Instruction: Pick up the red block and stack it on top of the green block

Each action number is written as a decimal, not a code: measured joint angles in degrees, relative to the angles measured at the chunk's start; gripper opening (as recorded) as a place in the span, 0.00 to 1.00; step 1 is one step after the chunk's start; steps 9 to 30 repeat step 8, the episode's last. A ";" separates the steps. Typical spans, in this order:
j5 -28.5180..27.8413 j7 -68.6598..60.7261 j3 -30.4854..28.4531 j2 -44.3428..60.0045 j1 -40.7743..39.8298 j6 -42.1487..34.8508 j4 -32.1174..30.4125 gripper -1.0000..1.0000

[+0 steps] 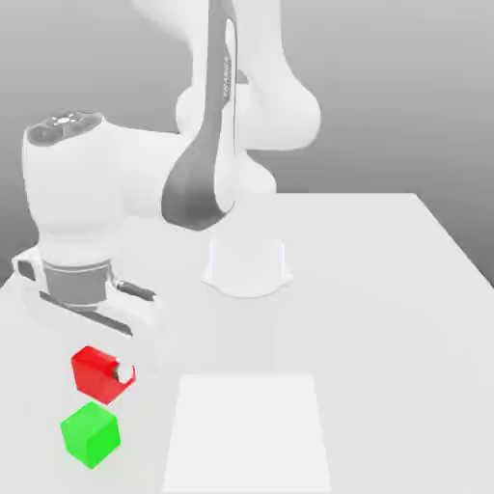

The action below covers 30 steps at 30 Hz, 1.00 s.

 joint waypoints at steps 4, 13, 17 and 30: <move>3.47 -2.31 1.20 6.98 -1.12 5.96 0.82 0.00; 4.28 -2.88 1.78 8.78 -1.57 7.63 0.93 1.00; 4.28 -2.88 1.78 8.78 -1.57 7.63 0.93 1.00; 4.28 -2.88 1.78 8.78 -1.57 7.63 0.93 1.00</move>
